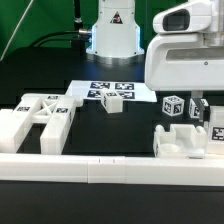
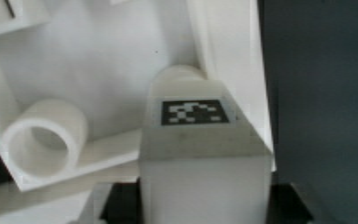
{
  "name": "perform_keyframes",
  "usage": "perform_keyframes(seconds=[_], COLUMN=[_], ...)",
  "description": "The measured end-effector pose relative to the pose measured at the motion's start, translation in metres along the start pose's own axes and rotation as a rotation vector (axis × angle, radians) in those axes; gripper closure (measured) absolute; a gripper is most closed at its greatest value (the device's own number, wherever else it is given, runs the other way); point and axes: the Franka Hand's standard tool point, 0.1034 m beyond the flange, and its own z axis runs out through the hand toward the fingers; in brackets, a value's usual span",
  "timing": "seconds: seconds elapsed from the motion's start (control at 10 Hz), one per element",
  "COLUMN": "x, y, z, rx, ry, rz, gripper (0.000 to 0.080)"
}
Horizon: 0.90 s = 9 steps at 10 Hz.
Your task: Assemble chair
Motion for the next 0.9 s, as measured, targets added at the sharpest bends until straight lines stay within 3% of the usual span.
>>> perform_keyframes(seconds=[0.9], x=[-0.0022], y=[0.0005], z=[0.0005], rx=[-0.02], ry=[0.021], rz=[0.761], gripper=[0.0514])
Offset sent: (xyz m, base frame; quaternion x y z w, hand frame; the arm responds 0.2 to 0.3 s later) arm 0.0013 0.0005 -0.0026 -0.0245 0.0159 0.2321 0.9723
